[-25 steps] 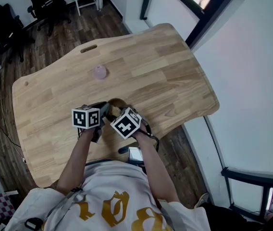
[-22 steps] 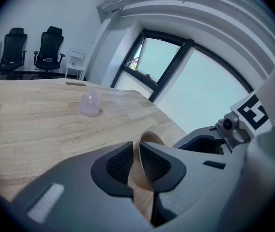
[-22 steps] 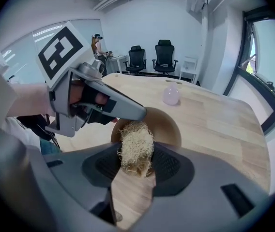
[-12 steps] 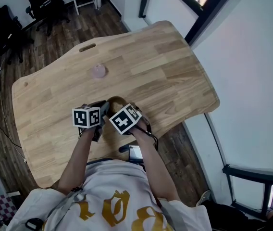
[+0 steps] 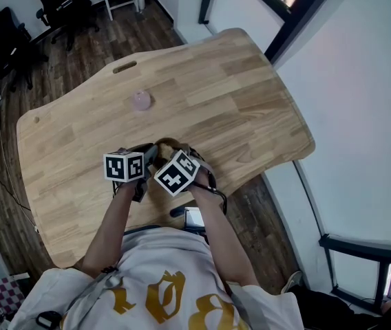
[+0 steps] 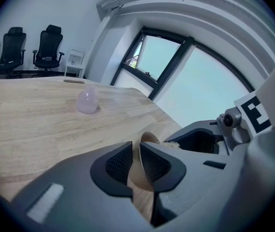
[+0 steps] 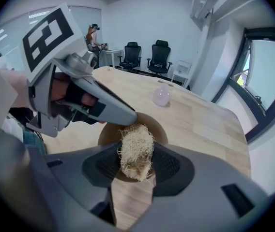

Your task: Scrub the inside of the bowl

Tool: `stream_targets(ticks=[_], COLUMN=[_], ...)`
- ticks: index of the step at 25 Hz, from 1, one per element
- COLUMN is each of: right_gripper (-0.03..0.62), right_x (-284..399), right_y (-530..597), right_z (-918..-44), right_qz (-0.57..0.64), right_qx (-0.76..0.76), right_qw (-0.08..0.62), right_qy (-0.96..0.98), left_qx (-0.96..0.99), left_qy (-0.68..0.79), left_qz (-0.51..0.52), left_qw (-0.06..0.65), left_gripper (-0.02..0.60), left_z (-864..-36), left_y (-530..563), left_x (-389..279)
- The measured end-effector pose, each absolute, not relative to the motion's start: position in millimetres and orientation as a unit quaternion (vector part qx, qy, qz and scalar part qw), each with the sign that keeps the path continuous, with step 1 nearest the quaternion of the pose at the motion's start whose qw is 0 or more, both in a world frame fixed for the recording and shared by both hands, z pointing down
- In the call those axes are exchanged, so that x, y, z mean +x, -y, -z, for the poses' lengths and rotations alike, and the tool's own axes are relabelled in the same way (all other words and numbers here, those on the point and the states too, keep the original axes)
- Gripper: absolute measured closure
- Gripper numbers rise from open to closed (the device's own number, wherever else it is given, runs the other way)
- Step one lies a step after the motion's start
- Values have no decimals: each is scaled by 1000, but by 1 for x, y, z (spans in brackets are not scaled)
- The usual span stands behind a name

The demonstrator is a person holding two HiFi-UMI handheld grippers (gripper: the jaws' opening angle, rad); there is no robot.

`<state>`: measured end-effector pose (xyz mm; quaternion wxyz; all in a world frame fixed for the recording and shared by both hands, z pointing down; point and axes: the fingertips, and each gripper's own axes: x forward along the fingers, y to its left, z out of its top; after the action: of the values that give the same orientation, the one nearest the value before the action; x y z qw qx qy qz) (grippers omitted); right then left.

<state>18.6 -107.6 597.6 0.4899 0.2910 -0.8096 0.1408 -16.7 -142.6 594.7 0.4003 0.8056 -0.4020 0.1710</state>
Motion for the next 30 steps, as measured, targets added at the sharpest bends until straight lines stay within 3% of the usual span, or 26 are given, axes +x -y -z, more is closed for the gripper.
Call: stream_targets(ticks=[12,30], right_gripper=[422,422], right_x=[10,34], right_y=[83,108], right_z=[-602,-607], right_qz=[-169,-187], right_qx=[207,299], right_qw=[514,525], right_qy=[815,775], left_qx=[800,807], left_qy=[419,407], left_qz=[-185,-197], left_qw=[387,380], left_gripper=[538,538], left_z=[-594,-594], left_y=[147,143], left_x=[-27,-19])
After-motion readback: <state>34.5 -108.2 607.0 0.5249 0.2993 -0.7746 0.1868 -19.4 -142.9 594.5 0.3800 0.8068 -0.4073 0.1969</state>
